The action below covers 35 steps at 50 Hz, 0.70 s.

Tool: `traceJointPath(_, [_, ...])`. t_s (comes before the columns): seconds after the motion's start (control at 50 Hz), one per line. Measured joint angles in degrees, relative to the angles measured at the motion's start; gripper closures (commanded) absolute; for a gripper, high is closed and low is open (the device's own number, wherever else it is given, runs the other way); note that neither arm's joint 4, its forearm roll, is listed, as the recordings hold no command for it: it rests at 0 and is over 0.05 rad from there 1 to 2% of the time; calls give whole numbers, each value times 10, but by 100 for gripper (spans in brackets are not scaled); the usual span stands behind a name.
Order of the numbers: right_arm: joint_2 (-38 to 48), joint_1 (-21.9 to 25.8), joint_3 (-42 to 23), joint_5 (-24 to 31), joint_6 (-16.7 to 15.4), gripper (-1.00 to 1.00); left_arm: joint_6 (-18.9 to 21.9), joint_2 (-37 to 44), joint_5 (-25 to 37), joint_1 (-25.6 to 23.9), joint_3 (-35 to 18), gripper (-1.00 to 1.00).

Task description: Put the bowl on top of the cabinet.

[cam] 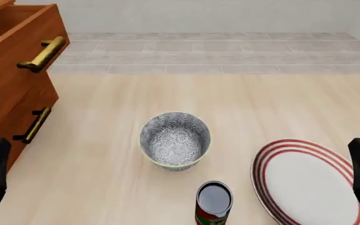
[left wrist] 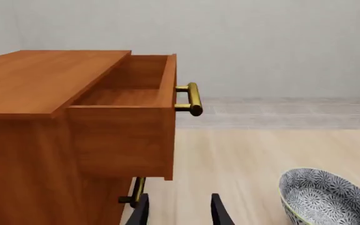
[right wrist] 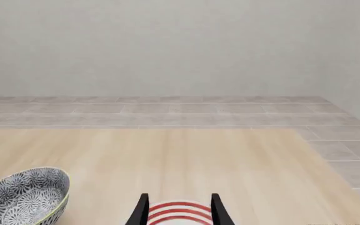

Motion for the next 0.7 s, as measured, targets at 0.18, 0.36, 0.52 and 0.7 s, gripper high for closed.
traceJointPath(0.18, [4,0,-1,-1,1,-100,-8,0,2,1,-20,-100])
traceJointPath(0.36, [4,0,-1,-1,2,-100,-16,0,25,-6,-59,-100])
traceJointPath(0.52, [5,0,-1,-1,2,-100,-24,0,76,-44,-130,-100])
traceJointPath(0.7, [5,0,-2,-1,2,-100,-45,4,129,-95,-199,-100])
